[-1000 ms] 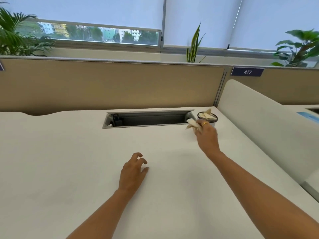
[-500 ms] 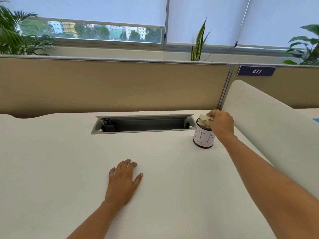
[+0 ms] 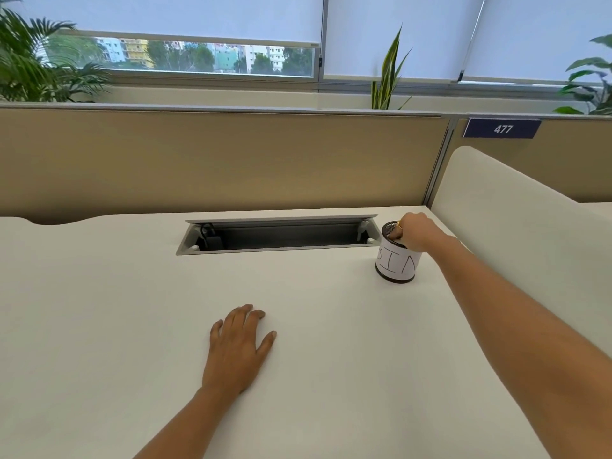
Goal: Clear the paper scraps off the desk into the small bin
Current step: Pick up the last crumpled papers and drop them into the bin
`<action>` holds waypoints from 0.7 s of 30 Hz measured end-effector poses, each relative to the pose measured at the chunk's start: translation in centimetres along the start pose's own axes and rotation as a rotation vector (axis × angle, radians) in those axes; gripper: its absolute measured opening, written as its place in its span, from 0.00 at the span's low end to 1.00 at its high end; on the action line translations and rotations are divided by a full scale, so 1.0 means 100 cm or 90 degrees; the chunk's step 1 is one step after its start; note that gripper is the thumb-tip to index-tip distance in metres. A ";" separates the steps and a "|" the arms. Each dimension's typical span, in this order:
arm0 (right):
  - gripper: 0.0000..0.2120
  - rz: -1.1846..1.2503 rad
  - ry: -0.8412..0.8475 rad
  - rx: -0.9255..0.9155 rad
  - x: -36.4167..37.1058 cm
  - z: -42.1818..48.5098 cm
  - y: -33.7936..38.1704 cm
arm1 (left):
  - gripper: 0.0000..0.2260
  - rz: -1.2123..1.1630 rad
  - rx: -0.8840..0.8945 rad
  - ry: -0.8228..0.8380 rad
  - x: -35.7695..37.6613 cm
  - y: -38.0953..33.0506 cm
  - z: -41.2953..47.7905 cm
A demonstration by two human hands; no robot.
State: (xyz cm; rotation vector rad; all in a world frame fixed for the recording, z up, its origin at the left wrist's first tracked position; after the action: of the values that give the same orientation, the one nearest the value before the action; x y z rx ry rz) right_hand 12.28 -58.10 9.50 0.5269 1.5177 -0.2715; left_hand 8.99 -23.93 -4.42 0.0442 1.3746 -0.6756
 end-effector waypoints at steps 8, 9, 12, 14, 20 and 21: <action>0.14 -0.048 0.085 0.030 -0.009 0.018 -0.002 | 0.21 0.005 -0.002 0.001 -0.002 -0.001 -0.001; 0.13 -0.041 0.099 0.042 -0.009 0.021 -0.004 | 0.24 0.005 -0.001 -0.001 -0.004 -0.003 -0.001; 0.13 -0.028 0.110 0.076 -0.004 0.027 -0.006 | 0.33 0.013 0.001 -0.007 -0.005 -0.004 -0.001; 0.14 -0.035 0.100 0.084 0.002 0.031 -0.004 | 0.34 0.008 -0.002 -0.010 -0.004 -0.003 -0.001; 0.15 -0.061 0.067 0.092 0.017 0.039 0.002 | 0.33 -0.001 -0.009 -0.007 -0.004 -0.003 -0.001; 0.15 -0.064 0.065 0.093 0.018 0.039 0.002 | 0.33 -0.001 -0.010 -0.006 -0.004 -0.003 -0.001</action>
State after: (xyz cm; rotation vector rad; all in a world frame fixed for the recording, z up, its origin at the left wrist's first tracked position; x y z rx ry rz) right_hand 15.90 -59.55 7.64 0.5875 1.6342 -0.4415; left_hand 8.70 -23.96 -3.94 0.0275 1.3707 -0.6656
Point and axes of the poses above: each hand's wrist, its own z-axis towards the middle knuckle, its own x-axis out of the palm, y = z × x, the point moved 3 cm from there along z, towards the middle knuckle, and after that the axes turned 6 degrees about x, right-handed, at the moved point
